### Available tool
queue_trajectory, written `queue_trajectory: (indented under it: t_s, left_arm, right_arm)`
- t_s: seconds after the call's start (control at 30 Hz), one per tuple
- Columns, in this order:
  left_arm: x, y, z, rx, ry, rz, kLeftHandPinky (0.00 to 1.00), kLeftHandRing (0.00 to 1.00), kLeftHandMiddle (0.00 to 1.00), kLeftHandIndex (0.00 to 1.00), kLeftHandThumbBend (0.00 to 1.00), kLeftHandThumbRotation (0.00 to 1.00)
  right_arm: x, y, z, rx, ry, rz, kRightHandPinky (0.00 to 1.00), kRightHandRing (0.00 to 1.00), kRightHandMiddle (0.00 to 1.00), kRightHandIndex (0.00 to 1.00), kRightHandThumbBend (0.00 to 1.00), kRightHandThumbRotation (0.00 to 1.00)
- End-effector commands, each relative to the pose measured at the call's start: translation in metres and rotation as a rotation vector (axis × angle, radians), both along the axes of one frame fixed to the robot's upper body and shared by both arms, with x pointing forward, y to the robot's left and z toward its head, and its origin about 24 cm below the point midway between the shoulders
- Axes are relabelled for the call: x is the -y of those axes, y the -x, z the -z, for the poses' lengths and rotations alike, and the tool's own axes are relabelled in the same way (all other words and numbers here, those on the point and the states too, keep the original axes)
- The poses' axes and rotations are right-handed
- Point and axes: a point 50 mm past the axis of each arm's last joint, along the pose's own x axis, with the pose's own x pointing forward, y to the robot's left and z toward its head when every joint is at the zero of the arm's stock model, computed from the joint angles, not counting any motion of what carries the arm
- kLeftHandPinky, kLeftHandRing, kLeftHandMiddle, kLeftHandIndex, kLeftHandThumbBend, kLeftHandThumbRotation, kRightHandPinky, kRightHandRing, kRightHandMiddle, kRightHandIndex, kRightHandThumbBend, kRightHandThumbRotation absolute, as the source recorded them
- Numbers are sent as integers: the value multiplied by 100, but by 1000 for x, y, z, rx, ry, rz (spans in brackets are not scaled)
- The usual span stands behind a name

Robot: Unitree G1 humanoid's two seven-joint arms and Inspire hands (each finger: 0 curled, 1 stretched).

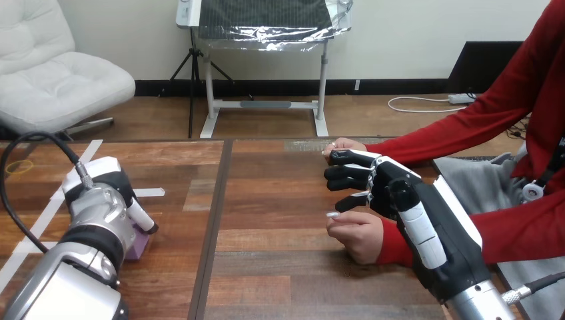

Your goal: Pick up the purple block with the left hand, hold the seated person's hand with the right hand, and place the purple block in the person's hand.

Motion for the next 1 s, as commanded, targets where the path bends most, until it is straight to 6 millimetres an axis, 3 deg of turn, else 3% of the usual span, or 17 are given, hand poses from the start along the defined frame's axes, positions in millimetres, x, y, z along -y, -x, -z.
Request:
queue_trajectory:
  t_s: [0.0,0.13,0.53,0.97]
  left_arm:
    - [6,-11,-17,77,-12,36,31,45,56,66,54,0]
    - [5,-11,-18,88,-12,39,33,48,59,66,53,0]
    - [4,-12,-19,108,18,25,29,42,54,65,60,0]
    - [3,-13,-21,104,21,31,30,42,52,61,57,0]
  right_arm:
    - [0,-8,-22,102,-5,-6,60,73,74,76,85,100]
    - [0,-9,-21,98,-7,-7,61,74,74,76,84,100]
    - [0,-9,-22,98,-8,-6,62,73,74,76,84,100]
    - [0,-9,-21,99,-3,-9,61,73,74,76,82,100]
